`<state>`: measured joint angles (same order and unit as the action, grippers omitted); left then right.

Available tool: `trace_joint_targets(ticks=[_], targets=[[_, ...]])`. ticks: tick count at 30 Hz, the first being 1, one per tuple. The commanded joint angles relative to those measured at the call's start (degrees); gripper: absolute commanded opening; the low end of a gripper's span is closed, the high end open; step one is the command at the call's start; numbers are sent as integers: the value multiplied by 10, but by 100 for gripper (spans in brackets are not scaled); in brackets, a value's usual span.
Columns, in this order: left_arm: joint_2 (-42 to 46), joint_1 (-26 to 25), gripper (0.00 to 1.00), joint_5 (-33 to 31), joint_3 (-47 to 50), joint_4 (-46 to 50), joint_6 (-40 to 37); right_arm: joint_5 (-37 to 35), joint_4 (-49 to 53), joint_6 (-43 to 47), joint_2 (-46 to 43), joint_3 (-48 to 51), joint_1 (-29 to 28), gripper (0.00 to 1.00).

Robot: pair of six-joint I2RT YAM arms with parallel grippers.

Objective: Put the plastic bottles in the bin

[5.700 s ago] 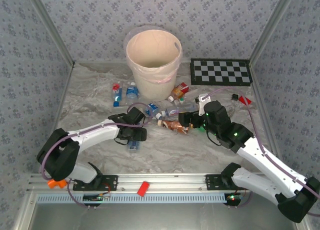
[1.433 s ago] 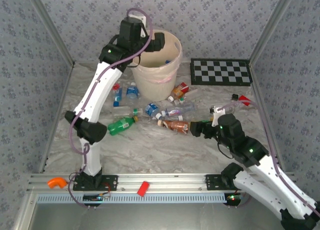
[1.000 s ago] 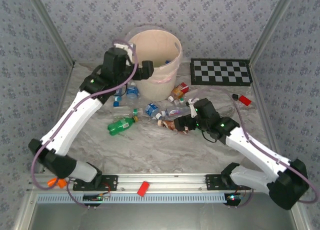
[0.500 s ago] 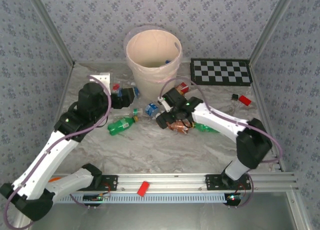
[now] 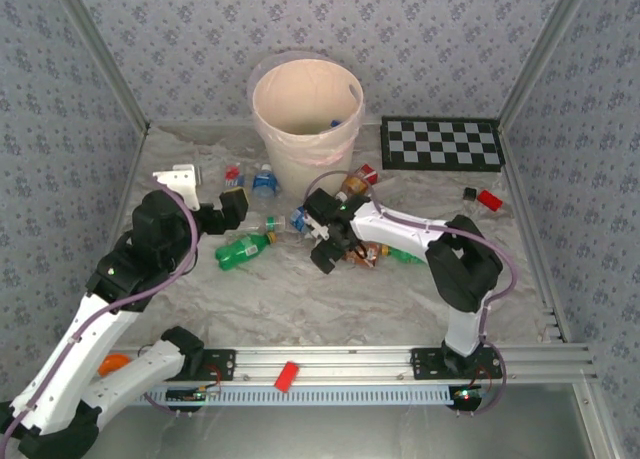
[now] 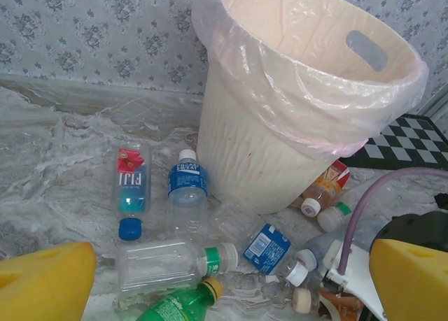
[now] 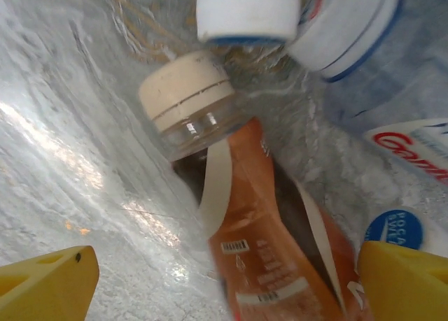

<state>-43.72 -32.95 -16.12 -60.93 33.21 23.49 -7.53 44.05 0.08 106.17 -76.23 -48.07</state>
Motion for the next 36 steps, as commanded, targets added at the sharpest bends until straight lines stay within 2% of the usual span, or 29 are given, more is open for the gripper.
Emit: trace_joint_targets(ticks=[1,5,15,20,27,36], targets=[[6,4,100,-3,5,-3,1,-25,29,9,20,8,-15,96],[6,4,100,-1,3,-2,2,-26,27,13,30,12,-30,94],[5,4,100,9,-2,-1,9,-38,31,9,53,4,-46,75],[4,4,100,10,-4,2,11,-45,29,4,37,5,-55,55],[3,4,100,15,-4,-1,17,-49,29,-15,-18,9,-63,52],[1,4,100,22,-4,-6,24,-56,11,-33,-185,-13,-54,51]])
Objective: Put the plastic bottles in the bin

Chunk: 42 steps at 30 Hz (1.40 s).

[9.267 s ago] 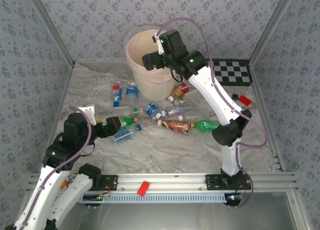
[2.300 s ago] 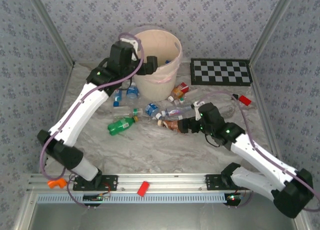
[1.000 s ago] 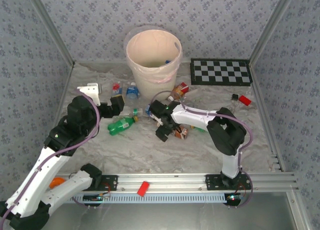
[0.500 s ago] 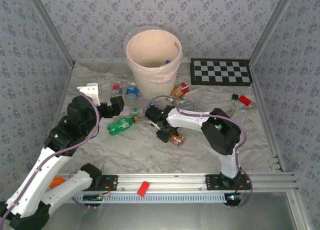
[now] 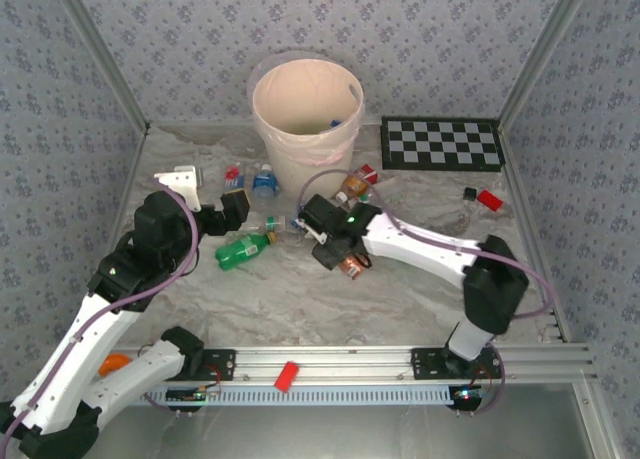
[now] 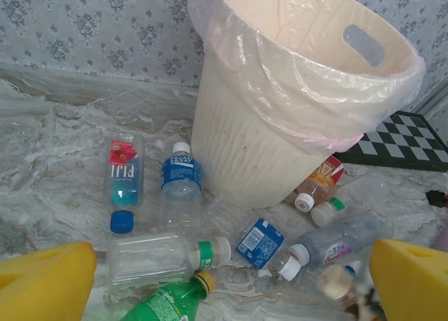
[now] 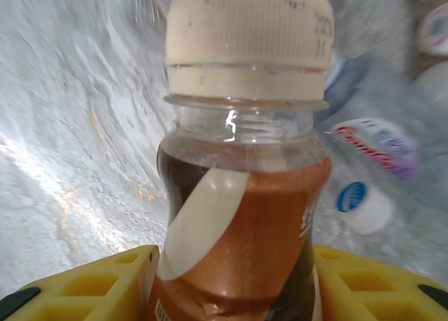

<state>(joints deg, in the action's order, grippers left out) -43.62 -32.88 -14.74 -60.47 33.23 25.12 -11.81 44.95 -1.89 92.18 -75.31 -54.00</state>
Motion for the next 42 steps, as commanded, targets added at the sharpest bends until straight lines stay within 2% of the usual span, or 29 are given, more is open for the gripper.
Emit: trace_joint_targets(ticks=[1,9,17,20,26,37,42], targets=[[1,4,100,10,-7,-6,8,-12,1,-13,-62,-34,10,51],[0,3,100,20,-8,-7,13,4,-60,4,-132,-141,63,55],[7,3,100,18,-17,4,12,45,-162,-19,-92,-260,149,58],[6,3,100,20,-19,7,15,42,-210,-27,-54,-298,170,61],[13,3,100,28,-25,17,23,27,-275,-26,57,-409,191,60],[40,4,100,30,-39,54,25,7,-226,-32,329,-741,219,60],[46,3,100,32,-44,78,23,-10,-250,-37,368,-747,229,59]])
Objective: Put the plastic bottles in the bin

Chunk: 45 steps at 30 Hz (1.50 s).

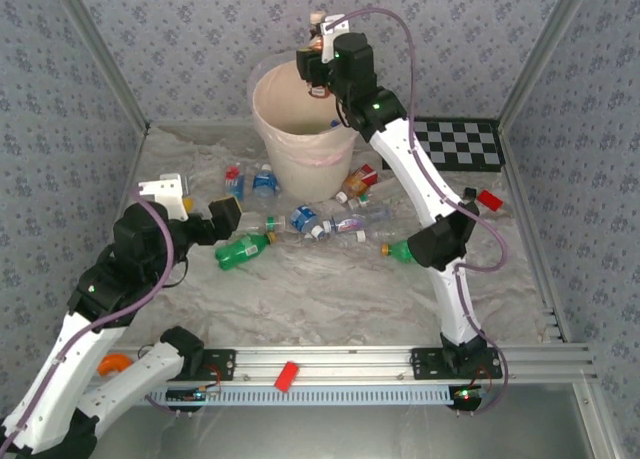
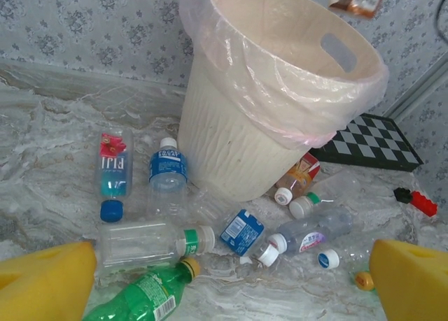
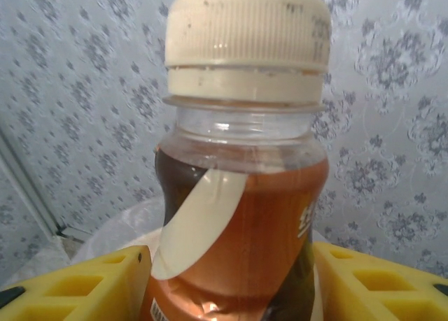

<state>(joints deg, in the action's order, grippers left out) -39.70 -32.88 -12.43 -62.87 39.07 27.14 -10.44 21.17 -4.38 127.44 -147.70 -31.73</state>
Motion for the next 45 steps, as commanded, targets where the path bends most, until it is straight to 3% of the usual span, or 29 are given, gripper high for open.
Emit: trace_joint_targets(ticks=[1,10,11,12,13,36,41,45], targets=[[8,3,100,7,-21,23,2,-26,-16,-14,21,-23,8,58],[14,4,100,-2,-16,27,-2,-23,-24,-10,33,-23,8,60],[13,3,100,-1,-16,27,-2,-19,-21,-10,31,-22,7,67],[13,3,100,-1,-15,27,-2,-18,-19,-10,30,-23,6,88],[11,3,100,-1,-15,27,-1,-19,-16,-10,28,-22,5,100],[-4,4,100,-13,5,27,5,-50,17,14,-85,85,-23,100],[-33,4,100,-17,18,29,0,-61,8,12,-166,194,-38,100],[-60,6,100,-26,33,27,-1,-64,-58,11,-266,363,-49,100]])
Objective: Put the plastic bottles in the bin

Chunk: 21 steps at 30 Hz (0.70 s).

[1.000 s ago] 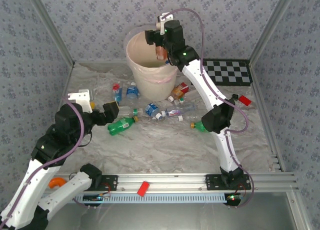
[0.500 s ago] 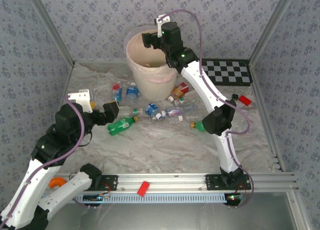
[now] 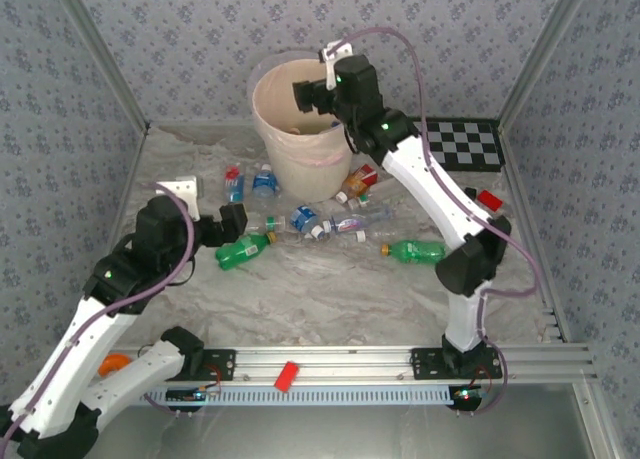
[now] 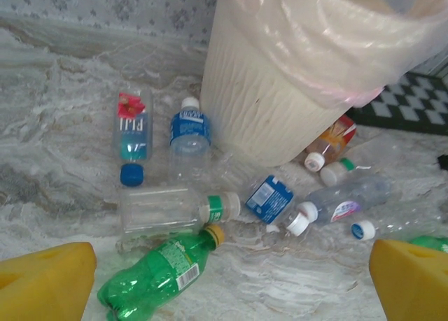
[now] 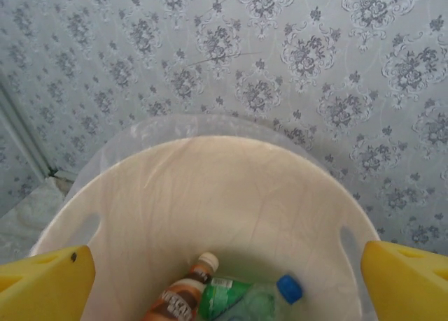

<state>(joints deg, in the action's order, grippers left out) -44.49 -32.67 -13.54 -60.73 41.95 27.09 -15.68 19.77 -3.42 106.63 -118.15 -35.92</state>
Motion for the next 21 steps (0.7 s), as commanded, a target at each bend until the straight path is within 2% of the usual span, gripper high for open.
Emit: trace_joint_targets(ticks=[1,5,11,17,21], targets=[[-18,6,100,-14,17,-6,-1,-10,-59,-3,-83,103,-9,100],[-42,21,100,0,40,-22,0,-14,-95,-12,-166,222,-12,100],[-110,76,100,66,76,-44,-5,-11,-118,-37,-301,387,-20,100],[-182,128,100,112,105,-76,-10,19,-90,-72,-432,525,-40,100],[-240,164,100,148,101,-89,6,21,-59,-90,-498,584,-63,100]])
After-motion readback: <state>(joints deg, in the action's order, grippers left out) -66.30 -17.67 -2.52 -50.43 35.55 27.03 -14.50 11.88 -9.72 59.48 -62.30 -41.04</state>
